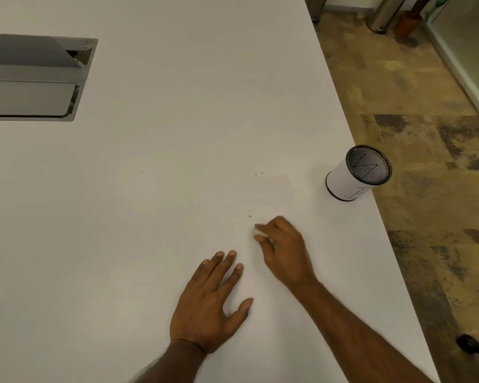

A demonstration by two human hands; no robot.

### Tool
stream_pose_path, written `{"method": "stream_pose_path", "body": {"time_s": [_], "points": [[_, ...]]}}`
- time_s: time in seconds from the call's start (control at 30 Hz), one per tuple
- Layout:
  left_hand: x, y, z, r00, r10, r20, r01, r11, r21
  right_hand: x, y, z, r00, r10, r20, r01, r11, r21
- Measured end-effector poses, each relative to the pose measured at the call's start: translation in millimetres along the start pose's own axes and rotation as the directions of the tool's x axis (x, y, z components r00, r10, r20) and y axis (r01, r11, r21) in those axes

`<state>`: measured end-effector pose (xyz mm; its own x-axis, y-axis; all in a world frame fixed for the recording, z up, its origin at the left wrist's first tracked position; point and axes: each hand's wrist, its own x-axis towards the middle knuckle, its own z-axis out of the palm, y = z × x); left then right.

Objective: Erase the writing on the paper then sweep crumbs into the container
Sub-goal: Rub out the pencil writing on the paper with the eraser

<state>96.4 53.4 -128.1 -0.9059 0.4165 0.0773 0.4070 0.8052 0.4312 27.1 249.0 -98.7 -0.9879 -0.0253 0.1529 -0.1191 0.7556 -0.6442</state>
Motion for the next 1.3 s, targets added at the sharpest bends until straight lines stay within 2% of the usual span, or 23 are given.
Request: {"method": "stream_pose_path", "body": {"time_s": [0.1, 0.23, 0.37, 0.5, 0.63, 0.77, 0.87, 0.97, 1.13, 1.23, 1.3], "points": [[0, 0, 1, 1.0, -0.009, 0.015, 0.009, 1.0, 0.014, 32, 10, -3, 0.995, 0.044, -0.085, -0.048, 0.997, -0.052], [0, 1, 0, 1.0, -0.019, 0.022, 0.019, 1.0, 0.018, 50, 12, -3, 0.975, 0.15, -0.162, -0.153, 0.988, -0.002], [-1, 0, 1, 1.0, -0.007, 0.013, 0.007, 1.0, 0.002, 11, -3, 3, 0.991, 0.103, -0.083, -0.098, 0.993, 0.065], [0, 0, 0, 1.0, -0.01, 0.017, 0.01, 1.0, 0.001, 5, -1, 1, 0.999, 0.037, -0.04, -0.038, 0.999, -0.006], [1, 2, -1, 1.0, -0.016, 0.021, 0.016, 1.0, 0.013, 47, 13, -8, 0.987, 0.101, -0.122, -0.108, 0.992, -0.06], [0, 1, -1, 1.0, -0.008, 0.013, 0.008, 1.0, 0.002, 52, 12, -10, 0.974, 0.184, -0.133, -0.184, 0.983, 0.012], [0, 0, 1, 1.0, -0.001, 0.009, 0.001, 1.0, -0.005, 20, -4, -1, 0.992, 0.118, -0.034, -0.114, 0.988, 0.105], [0, 0, 0, 1.0, -0.004, 0.016, 0.004, 1.0, 0.008, -4, -18, 9, 0.998, 0.031, 0.046, -0.034, 0.998, 0.061], [0, 0, 0, 1.0, -0.008, 0.017, 0.008, 1.0, 0.002, 38, -2, 2, 0.993, 0.064, -0.103, -0.073, 0.994, -0.086], [0, 1, 0, 1.0, -0.015, 0.015, 0.015, 1.0, 0.003, 51, 2, 1, 0.979, 0.144, -0.145, -0.155, 0.986, -0.066], [0, 1, -1, 1.0, -0.007, 0.005, 0.007, 1.0, -0.002, 46, -1, 1, 0.972, 0.177, -0.152, -0.178, 0.984, 0.008]]}}
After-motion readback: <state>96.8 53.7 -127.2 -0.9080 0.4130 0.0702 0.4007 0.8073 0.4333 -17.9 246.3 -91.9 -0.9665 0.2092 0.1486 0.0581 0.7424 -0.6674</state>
